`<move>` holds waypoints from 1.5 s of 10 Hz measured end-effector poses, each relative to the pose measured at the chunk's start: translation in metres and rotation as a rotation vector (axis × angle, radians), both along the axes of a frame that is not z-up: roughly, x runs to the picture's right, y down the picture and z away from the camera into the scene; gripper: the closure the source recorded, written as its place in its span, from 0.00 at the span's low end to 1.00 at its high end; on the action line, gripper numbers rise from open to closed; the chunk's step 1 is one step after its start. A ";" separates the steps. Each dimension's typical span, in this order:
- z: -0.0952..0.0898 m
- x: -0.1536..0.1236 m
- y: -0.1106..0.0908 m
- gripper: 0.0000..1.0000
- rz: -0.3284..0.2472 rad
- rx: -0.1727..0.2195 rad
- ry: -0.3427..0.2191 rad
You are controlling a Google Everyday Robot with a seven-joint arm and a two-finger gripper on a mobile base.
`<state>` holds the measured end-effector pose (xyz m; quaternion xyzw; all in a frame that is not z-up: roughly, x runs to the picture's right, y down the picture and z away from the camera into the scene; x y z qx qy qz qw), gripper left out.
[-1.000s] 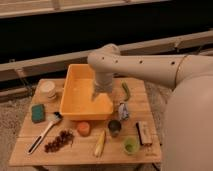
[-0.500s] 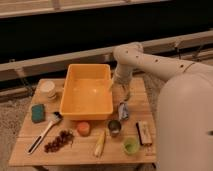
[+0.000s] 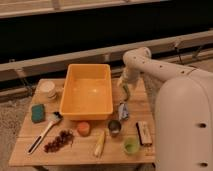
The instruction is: Place pepper in metal cup
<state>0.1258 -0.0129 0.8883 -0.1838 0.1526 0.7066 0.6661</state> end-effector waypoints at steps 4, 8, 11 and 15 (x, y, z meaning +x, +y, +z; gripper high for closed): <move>0.022 -0.012 0.004 0.35 -0.101 0.127 0.101; 0.051 -0.003 -0.006 0.35 -0.139 0.202 0.178; 0.081 0.022 -0.014 0.35 -0.093 0.190 0.175; 0.099 0.036 -0.015 0.35 -0.043 0.132 0.111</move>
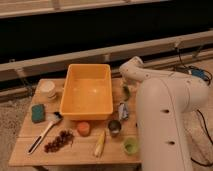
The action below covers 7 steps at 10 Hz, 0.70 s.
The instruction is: Place pepper in metal cup
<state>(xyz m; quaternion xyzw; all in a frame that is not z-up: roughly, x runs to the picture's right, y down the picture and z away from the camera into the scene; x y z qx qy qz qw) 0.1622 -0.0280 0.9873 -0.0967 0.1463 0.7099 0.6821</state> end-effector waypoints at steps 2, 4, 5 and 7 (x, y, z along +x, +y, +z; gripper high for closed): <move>0.007 -0.004 0.001 0.35 -0.001 -0.037 -0.052; 0.012 -0.009 0.004 0.35 -0.004 -0.066 -0.087; 0.014 -0.011 0.006 0.35 -0.008 -0.083 -0.104; 0.016 -0.013 0.008 0.35 -0.010 -0.105 -0.124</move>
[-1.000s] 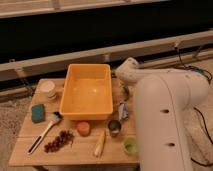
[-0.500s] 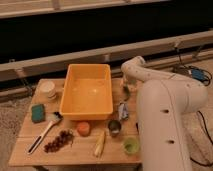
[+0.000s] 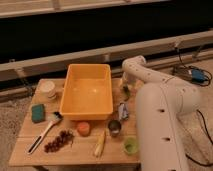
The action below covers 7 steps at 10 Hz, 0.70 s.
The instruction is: Place pepper in metal cup
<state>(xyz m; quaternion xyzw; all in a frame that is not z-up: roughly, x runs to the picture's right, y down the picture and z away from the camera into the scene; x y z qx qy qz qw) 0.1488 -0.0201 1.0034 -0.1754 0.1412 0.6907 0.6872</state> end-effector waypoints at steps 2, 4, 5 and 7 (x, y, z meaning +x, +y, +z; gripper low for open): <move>0.002 -0.001 0.002 0.35 0.001 -0.022 -0.019; 0.005 -0.003 0.005 0.35 0.002 -0.042 -0.030; 0.006 -0.002 0.006 0.35 0.003 -0.050 -0.035; 0.007 -0.002 0.006 0.35 0.003 -0.058 -0.040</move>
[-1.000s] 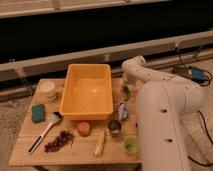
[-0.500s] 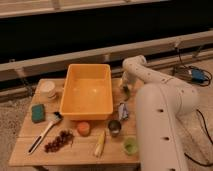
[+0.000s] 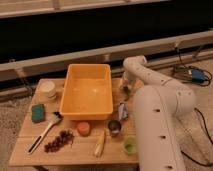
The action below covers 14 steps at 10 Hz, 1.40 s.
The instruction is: Place pepper in metal cup
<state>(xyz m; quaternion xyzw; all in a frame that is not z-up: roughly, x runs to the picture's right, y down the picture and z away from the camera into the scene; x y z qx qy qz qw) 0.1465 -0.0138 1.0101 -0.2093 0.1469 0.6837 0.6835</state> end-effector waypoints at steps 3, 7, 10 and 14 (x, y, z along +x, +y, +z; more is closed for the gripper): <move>0.000 0.000 0.003 0.35 -0.003 -0.015 -0.006; 0.004 -0.004 0.007 0.56 -0.028 -0.024 0.006; 0.002 -0.004 0.006 0.79 -0.035 -0.023 0.024; -0.020 0.006 -0.002 0.80 -0.015 -0.007 0.051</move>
